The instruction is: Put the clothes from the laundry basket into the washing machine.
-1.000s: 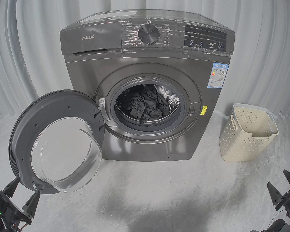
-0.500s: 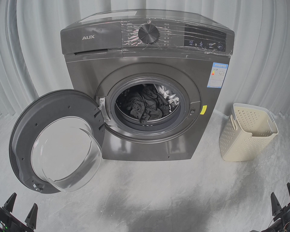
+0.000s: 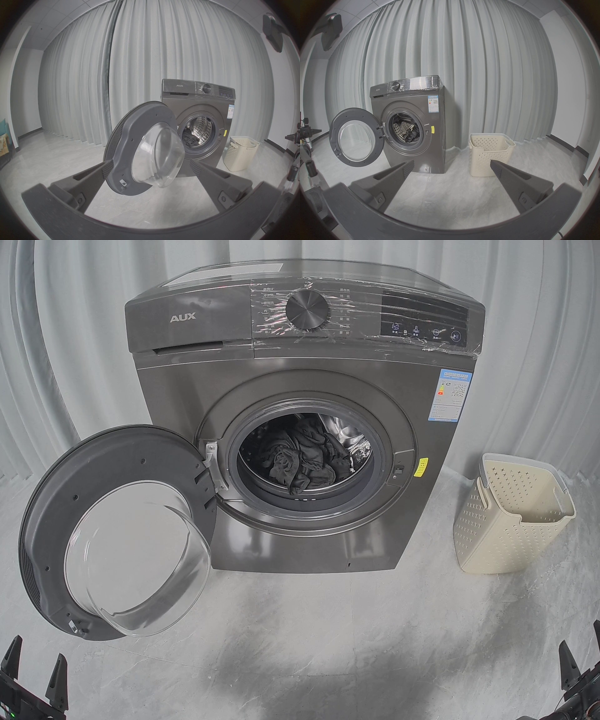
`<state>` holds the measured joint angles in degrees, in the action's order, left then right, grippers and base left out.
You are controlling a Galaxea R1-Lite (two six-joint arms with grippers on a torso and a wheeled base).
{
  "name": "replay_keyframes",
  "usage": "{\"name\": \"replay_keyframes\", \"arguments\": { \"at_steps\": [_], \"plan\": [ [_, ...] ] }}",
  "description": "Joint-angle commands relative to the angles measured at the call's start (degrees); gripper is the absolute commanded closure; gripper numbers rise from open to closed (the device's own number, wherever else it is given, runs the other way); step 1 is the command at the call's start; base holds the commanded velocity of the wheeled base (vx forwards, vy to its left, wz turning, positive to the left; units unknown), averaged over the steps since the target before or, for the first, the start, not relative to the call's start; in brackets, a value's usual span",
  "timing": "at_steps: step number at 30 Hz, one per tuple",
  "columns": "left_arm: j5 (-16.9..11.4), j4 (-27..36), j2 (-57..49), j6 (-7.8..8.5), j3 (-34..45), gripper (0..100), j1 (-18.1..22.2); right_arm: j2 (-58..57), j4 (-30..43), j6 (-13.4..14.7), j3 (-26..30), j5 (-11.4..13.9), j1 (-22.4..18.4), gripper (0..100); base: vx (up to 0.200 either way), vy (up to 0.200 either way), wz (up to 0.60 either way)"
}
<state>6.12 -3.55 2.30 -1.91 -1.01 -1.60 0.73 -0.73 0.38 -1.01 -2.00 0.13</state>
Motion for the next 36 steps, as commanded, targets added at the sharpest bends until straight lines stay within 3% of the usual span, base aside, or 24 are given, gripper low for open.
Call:
{"name": "replay_keyframes", "arguments": {
  "at_steps": [1,2,3,6,7,11,12,14,19,28,36],
  "plan": [
    [0.3,1.2,-2.2,0.16,0.8,0,1.7,-0.7,0.6,-0.4,1.0,0.3,0.0,0,0.0,0.0,0.0],
    [1.4,1.8,-2.2,1.47,0.5,0,1.6,-0.7,0.3,-0.2,1.0,0.1,0.0,0,0.0,0.0,0.0],
    [1.0,1.8,-2.2,1.56,0.5,0,1.6,-0.7,0.3,-0.3,1.0,0.1,0.0,0,0.0,0.0,0.0],
    [-0.1,2.0,-2.2,0.16,0.5,0,1.6,-0.7,0.2,-0.6,1.0,0.2,-0.1,0,0.0,0.0,0.0],
    [-2.6,1.6,-2.2,-1.43,0.9,0,1.5,-0.7,0.0,-0.5,1.0,0.7,-0.1,0,0.0,0.0,0.0],
    [-4.9,3.6,-2.3,3.41,0.9,0,1.5,-0.7,0.0,-0.6,1.0,0.9,-0.1,0,0.0,0.0,0.0],
    [-5.4,3.9,-2.3,3.67,0.9,0,1.5,-0.7,0.1,-0.6,1.0,0.8,-0.1,0,0.0,0.0,0.0],
    [-7.3,4.5,-2.1,1.74,0.5,0,1.4,-0.7,0.0,-0.2,1.0,0.3,0.0,0,0.0,0.0,0.0],
    [-5.1,3.8,-2.3,1.56,1.0,0,1.6,-0.7,0.0,-0.3,1.0,0.5,0.0,0,0.0,0.0,0.0],
    [-5.2,3.8,-2.3,1.91,0.9,0,1.6,-0.7,0.0,-0.3,1.0,0.6,0.0,0,0.0,0.0,0.0],
    [-5.2,3.9,-2.3,2.0,0.9,0,1.6,-0.7,0.0,-0.3,1.0,0.6,0.0,0,0.0,0.2,0.0]
  ]
}}
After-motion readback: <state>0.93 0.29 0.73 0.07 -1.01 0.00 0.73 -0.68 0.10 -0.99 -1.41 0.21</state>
